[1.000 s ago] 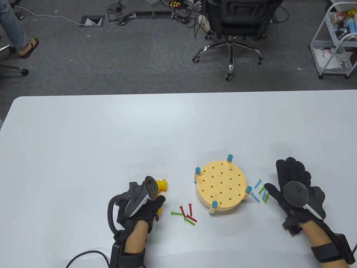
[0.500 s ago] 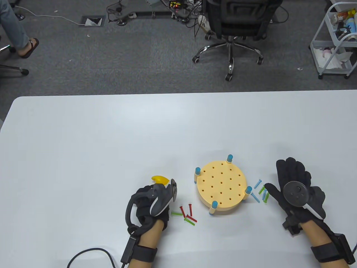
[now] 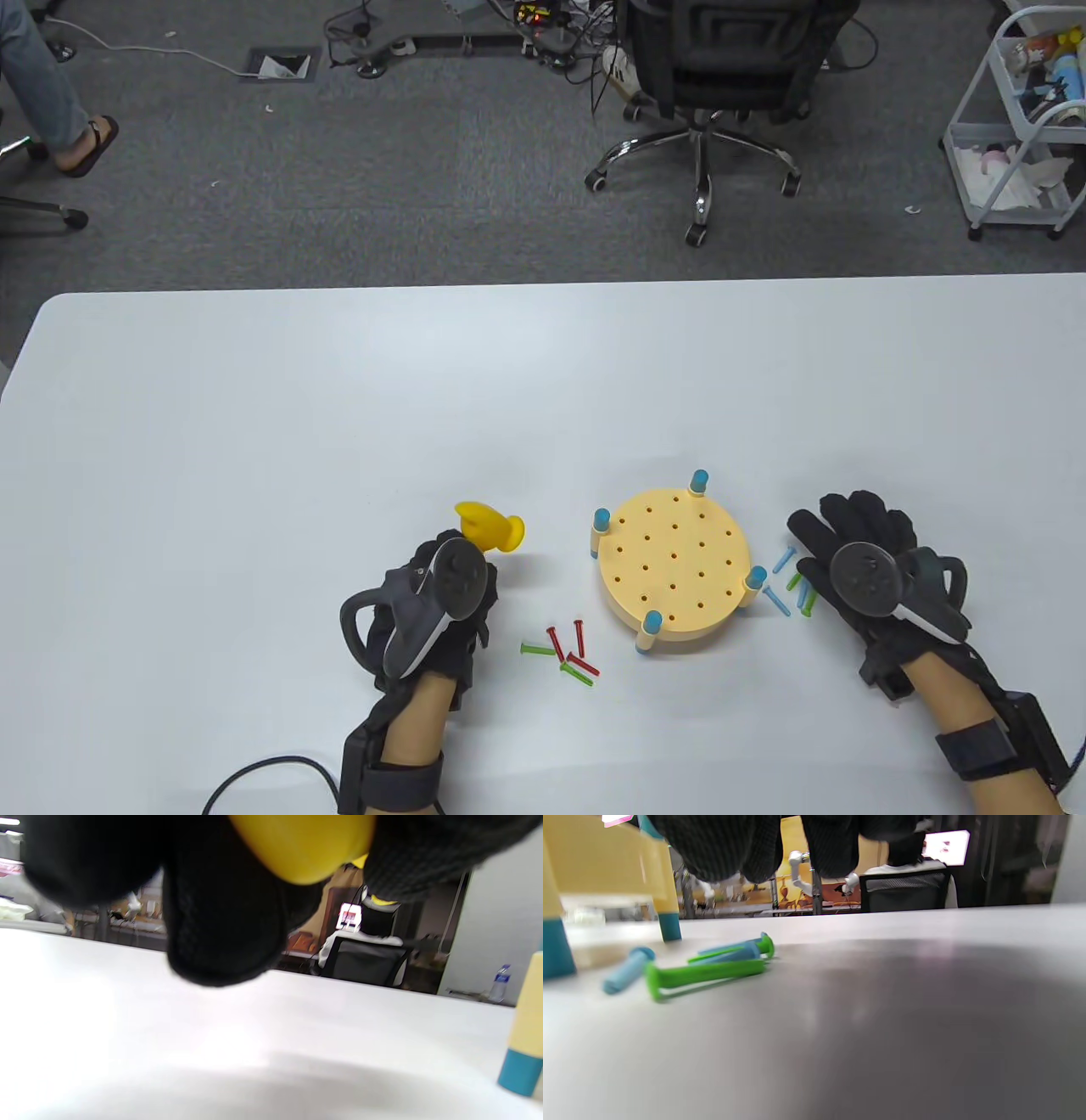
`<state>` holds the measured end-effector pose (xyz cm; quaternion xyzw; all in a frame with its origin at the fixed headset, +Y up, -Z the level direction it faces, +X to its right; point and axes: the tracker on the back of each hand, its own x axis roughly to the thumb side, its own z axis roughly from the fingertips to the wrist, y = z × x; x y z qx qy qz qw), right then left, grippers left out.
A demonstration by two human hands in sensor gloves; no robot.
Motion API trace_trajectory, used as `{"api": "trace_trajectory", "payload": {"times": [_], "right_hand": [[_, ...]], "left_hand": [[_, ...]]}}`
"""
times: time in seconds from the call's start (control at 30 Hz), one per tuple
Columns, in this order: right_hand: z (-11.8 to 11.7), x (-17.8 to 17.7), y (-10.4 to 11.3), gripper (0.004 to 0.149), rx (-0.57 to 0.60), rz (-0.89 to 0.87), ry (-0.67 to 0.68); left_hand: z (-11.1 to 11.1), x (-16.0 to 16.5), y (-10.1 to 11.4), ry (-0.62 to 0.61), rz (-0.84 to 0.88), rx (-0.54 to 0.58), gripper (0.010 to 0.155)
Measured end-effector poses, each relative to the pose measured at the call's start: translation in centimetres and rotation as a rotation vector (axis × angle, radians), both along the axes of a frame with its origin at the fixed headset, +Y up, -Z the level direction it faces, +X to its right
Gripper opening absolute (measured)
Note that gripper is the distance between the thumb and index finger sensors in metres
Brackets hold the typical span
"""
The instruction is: Hammer toy nails into tap bench
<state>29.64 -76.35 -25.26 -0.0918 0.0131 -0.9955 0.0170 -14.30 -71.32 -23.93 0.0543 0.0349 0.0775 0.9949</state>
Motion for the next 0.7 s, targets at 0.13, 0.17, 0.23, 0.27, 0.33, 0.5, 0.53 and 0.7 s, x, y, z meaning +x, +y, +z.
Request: {"api": "trace_trajectory", "payload": {"times": [0.13, 0.17, 0.23, 0.27, 0.33, 0.5, 0.53, 0.7], "right_hand": [[-1.1, -1.9, 0.6, 0.050, 0.020, 0.119, 0.068], [-1.4, -2.5, 0.6, 0.049, -0.009, 0.145, 0.086], [-1.8, -3.3, 0.7, 0.046, -0.023, 0.224, 0.094], [-2.0, -3.7, 0.7, 0.045, -0.020, 0.258, 0.105], [-2.3, -4.6, 0.5, 0.044, -0.036, 0.345, 0.139], [-2.6, -5.2, 0.5, 0.044, -0.104, 0.352, 0.157], [-2.7, -5.2, 0.4, 0.044, -0.120, 0.343, 0.156], [-3.3, -4.8, -0.1, 0.044, -0.208, 0.275, 0.147]], "left_hand": [[0.0, 0.7, -0.1, -0.052, -0.007, 0.000, 0.054], [0.0, 0.9, -0.2, -0.067, -0.004, -0.009, 0.054], [0.0, 1.2, -0.3, -0.083, -0.002, -0.022, 0.054], [0.0, 1.3, -0.4, -0.089, -0.002, -0.021, 0.054], [0.0, 1.3, -0.4, -0.094, -0.007, -0.027, 0.054], [0.0, 1.0, -0.2, -0.098, 0.030, -0.032, 0.055], [0.0, 1.0, -0.1, -0.100, 0.033, -0.033, 0.055], [0.0, 0.9, -0.2, -0.102, 0.039, -0.028, 0.055]]}}
